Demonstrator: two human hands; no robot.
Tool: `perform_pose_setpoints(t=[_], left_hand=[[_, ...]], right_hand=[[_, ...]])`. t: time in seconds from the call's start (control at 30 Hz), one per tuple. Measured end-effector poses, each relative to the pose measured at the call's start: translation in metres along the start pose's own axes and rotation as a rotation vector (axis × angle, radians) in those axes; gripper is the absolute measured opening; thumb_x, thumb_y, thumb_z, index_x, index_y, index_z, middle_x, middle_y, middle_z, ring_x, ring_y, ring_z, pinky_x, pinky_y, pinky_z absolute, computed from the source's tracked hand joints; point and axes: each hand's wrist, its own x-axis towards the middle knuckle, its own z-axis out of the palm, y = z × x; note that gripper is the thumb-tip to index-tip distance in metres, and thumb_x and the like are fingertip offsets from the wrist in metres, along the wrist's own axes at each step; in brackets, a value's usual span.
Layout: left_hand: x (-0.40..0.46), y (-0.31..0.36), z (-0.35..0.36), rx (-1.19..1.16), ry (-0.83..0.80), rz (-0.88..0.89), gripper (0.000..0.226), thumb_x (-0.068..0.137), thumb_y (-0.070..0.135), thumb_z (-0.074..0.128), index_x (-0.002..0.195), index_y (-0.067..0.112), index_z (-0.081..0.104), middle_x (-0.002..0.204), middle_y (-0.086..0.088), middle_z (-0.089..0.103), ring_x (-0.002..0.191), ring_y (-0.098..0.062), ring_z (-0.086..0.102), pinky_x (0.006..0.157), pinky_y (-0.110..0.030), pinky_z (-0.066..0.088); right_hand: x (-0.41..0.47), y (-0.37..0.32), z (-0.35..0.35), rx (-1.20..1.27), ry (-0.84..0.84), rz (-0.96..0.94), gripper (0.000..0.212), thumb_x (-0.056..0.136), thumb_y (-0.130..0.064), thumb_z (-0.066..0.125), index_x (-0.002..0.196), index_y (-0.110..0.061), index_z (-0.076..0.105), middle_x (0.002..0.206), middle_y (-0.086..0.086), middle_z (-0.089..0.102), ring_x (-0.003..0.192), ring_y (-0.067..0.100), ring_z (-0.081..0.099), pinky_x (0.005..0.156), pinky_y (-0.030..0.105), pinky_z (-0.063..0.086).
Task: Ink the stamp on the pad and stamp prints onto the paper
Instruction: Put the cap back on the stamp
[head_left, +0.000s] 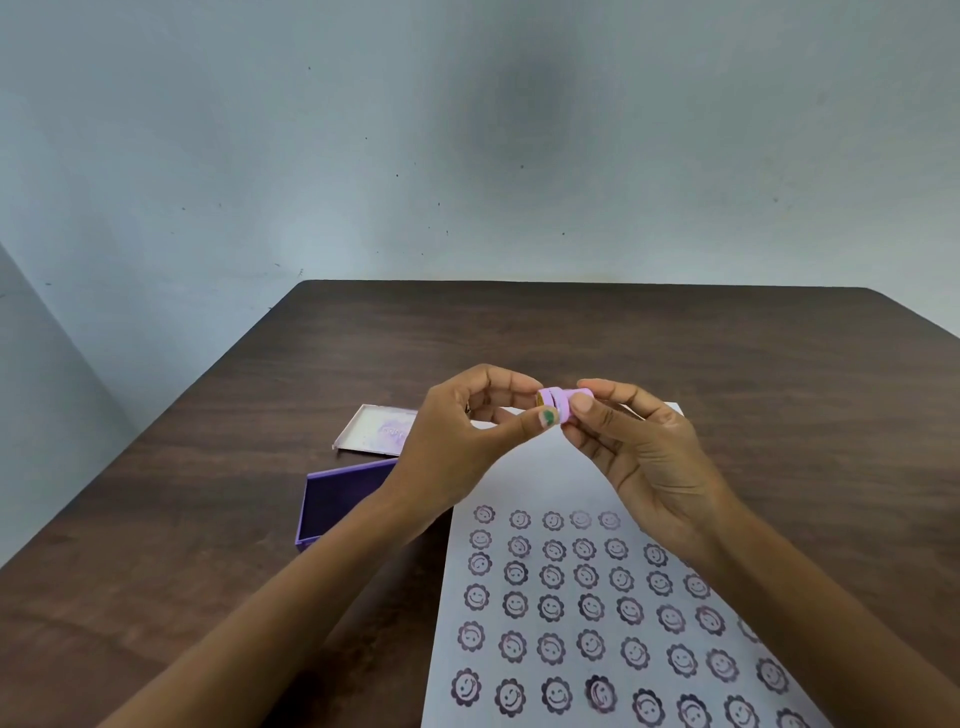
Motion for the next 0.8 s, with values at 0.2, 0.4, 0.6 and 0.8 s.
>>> perform_pose_setpoints(t=[0.2, 0.4, 0.6, 0.8], left_hand=[[0.0, -0.001, 0.001, 0.03, 0.021, 0.037, 0.025, 0.076, 0.025, 0.075, 0.098, 0.014, 0.068, 0.093, 0.006, 0.071, 0.079, -0.004, 0.065, 0.061, -0.008, 0.047], [0.0, -0.005, 0.005, 0.036, 0.054, 0.08, 0.021, 0.075, 0.023, 0.075, 0.093, 0.014, 0.069, 0.087, 0.008, 0.07, 0.07, 0.003, 0.062, 0.056, -0.006, 0.043], [0.0, -0.01, 0.006, 0.049, 0.041, 0.056, 0.022, 0.076, 0.027, 0.074, 0.094, 0.019, 0.067, 0.091, 0.012, 0.069, 0.077, -0.001, 0.064, 0.065, -0.011, 0.05], [-0.01, -0.01, 0.008, 0.569, -0.326, 0.035, 0.072, 0.07, 0.067, 0.062, 0.131, 0.035, 0.044, 0.138, 0.014, 0.05, 0.125, -0.007, 0.043, 0.104, -0.031, 0.035]], right_hand=[[-0.001, 0.0, 0.001, -0.04, 0.008, -0.032, 0.027, 0.062, -0.012, 0.07, 0.089, -0.011, 0.069, 0.085, 0.006, 0.076, 0.082, 0.022, 0.072, 0.07, 0.025, 0.058], [-0.001, 0.002, 0.001, -0.111, 0.02, -0.087, 0.027, 0.058, -0.017, 0.073, 0.086, -0.014, 0.069, 0.085, 0.006, 0.076, 0.084, 0.024, 0.071, 0.075, 0.029, 0.059], [0.0, 0.003, 0.0, -0.196, 0.028, -0.124, 0.032, 0.058, -0.02, 0.075, 0.088, -0.013, 0.068, 0.087, 0.006, 0.076, 0.088, 0.027, 0.07, 0.077, 0.032, 0.059], [0.001, -0.017, -0.006, -0.273, 0.124, -0.331, 0.028, 0.06, -0.017, 0.078, 0.086, -0.015, 0.069, 0.082, 0.003, 0.076, 0.08, 0.016, 0.07, 0.067, 0.021, 0.055]])
